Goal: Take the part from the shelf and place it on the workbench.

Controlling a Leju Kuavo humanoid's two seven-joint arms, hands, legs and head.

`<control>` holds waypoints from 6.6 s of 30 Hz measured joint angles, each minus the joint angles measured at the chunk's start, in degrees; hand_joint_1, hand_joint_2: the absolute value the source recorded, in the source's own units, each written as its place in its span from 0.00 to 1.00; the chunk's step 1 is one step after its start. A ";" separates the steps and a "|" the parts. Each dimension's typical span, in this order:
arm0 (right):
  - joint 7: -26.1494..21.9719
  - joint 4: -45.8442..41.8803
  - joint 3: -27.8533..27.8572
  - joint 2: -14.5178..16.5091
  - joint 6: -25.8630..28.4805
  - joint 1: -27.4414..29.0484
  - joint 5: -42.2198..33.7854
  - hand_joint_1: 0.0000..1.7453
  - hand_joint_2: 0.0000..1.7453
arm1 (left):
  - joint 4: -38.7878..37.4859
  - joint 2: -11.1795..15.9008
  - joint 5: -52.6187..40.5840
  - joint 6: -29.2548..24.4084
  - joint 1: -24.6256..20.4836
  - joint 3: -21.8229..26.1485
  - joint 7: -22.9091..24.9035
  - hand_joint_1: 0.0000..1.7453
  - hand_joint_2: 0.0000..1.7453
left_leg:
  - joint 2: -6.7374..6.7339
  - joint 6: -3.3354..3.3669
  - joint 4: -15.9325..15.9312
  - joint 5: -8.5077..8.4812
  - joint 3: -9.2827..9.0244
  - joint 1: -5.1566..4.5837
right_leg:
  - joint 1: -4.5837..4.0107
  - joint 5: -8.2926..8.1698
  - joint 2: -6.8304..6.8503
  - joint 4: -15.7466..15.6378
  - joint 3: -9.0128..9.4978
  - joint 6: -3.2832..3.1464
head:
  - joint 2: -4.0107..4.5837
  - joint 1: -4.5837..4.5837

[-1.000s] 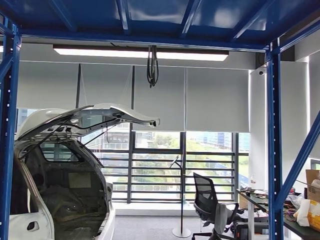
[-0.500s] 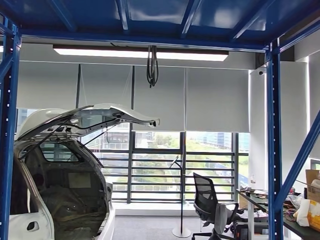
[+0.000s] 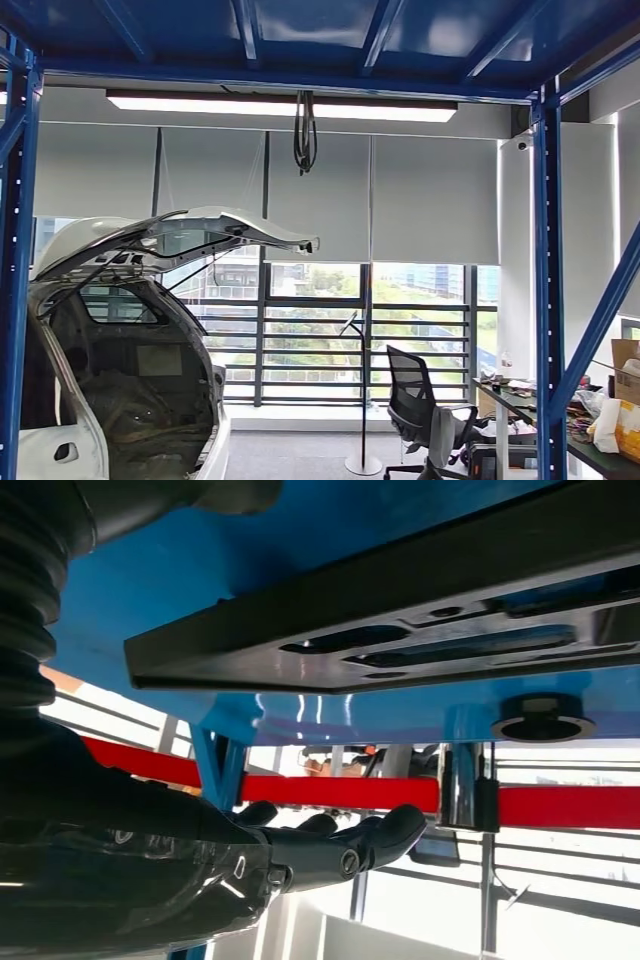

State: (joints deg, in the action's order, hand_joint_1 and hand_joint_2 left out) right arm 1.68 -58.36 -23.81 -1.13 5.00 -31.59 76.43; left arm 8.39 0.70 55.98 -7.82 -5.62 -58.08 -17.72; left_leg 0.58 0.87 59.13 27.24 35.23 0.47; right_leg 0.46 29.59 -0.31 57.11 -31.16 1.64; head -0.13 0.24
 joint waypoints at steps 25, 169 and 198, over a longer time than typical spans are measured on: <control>-4.76 19.73 -4.13 8.89 2.67 -8.34 -1.14 1.00 1.00 | 0.00 -0.47 1.45 0.62 -0.48 -2.14 -0.91 0.00 0.00 | 0.00 0.00 0.00 -0.01 -0.01 0.01 | 0.00 0.00 -0.02 0.01 0.00 -0.01 | 0.00 0.00; -33.20 -51.59 0.20 -0.89 -29.05 24.99 -86.32 1.00 1.00 | -2.49 5.53 17.88 -0.25 3.33 -13.96 -6.70 0.00 1.00 | -0.75 0.31 -2.03 -1.12 -1.19 -0.59 | -0.56 1.67 0.62 2.55 3.40 -1.04 | 0.00 -0.01; -34.07 -49.48 -1.13 -1.99 -31.65 21.07 -81.79 1.00 1.00 | -2.54 6.63 23.26 1.32 2.21 -13.60 -0.86 0.00 1.00 | 1.78 0.74 -1.61 0.28 -2.64 -0.09 | -0.56 2.19 -1.17 6.61 -1.21 -0.93 | 0.00 -0.04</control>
State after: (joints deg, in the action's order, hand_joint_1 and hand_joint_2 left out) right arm -32.39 -107.84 -24.93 -3.13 -26.65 -10.51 -5.36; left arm 5.86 7.33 79.24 -6.50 -3.41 -71.68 -18.58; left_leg 2.36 1.61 57.52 27.52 32.59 0.38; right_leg -0.11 31.77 -1.48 63.72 -32.37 0.71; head -0.13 0.20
